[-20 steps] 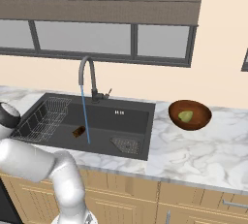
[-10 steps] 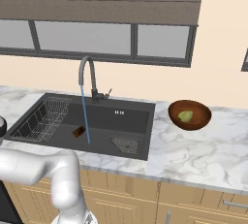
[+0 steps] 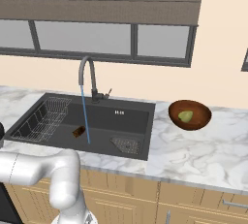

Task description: Pick the sweet potatos from the sink and place them in one bowl. Place the lemon wedge in the other bowl. Then turn off the sink faucet.

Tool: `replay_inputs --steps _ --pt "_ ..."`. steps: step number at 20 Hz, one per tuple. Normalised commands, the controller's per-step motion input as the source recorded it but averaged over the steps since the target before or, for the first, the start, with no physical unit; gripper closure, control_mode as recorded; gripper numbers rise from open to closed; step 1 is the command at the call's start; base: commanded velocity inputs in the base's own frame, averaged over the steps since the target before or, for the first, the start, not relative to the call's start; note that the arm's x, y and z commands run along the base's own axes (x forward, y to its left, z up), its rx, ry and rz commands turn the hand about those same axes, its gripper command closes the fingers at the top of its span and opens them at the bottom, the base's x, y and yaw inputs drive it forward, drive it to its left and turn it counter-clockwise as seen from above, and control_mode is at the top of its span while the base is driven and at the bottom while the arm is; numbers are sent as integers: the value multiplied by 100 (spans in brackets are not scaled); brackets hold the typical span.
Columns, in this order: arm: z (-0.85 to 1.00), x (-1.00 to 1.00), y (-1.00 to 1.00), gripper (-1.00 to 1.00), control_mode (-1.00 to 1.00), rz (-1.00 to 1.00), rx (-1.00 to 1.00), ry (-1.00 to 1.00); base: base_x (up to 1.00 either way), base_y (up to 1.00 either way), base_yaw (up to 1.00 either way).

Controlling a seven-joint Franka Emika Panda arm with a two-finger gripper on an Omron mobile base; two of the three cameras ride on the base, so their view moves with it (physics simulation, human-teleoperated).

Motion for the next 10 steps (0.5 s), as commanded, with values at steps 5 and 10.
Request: replay_inputs --steps 5,10 --pt "-25 19 23 100 -100 0 0 -4 0 0 0" --pt "-19 20 18 100 -100 0 0 -6 0 0 0"
